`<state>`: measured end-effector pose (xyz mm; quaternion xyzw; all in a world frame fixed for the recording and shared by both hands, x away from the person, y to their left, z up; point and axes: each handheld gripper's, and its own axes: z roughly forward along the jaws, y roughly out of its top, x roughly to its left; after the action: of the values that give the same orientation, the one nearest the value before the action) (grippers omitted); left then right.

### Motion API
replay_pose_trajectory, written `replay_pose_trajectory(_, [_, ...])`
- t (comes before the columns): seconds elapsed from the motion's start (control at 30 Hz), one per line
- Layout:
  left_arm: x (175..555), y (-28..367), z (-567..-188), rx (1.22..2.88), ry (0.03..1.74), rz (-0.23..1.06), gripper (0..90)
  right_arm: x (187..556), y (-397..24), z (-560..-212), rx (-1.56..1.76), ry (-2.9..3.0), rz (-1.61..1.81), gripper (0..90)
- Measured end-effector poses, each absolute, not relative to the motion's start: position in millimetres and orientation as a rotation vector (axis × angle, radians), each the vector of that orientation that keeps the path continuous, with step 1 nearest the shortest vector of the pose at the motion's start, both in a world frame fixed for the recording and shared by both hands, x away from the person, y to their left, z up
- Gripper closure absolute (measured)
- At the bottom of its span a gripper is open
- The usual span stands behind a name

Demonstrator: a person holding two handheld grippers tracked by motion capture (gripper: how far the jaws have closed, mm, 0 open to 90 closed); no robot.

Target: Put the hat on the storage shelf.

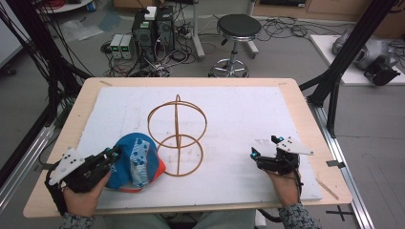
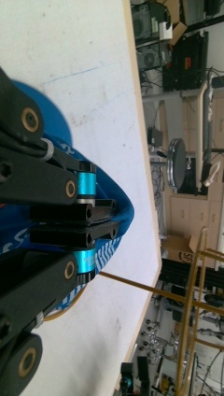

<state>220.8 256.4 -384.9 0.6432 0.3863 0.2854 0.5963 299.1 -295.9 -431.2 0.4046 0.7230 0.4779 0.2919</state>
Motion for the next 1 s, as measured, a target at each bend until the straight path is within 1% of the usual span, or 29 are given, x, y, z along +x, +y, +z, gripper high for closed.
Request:
replay_pose_trajectory(0.47, [235.8,280.7,-352.0,1.451,0.854,0.668,88.5,299.3,-299.0,-430.9,1.1,1.912,1.266,9.3])
replay_pose_trajectory(0.6, [238.8,288.1,-335.8,1.414,0.853,0.673,88.5,299.4,-299.1,-430.9,1.102,1.912,1.268,9.3])
replay_pose_trajectory(0.63, [239.9,291.3,-326.7,1.403,0.853,0.687,88.5,299.3,-298.9,-431.0,1.105,1.913,1.267,9.3])
replay_pose_trajectory(0.67, [239.9,291.3,-326.7,1.403,0.853,0.687,88.5,299.3,-298.8,-431.0,1.107,1.914,1.267,9.3])
replay_pose_trajectory(0.8, [243.9,298.1,-304.8,1.375,0.85,0.716,88.5,299.3,-298.9,-430.9,1.1,1.916,1.271,9.3])
replay_pose_trajectory(1.0, [249.0,302.2,-283.2,1.358,0.839,0.748,88.5,299.6,-299.2,-431.0,1.102,1.916,1.272,9.3])
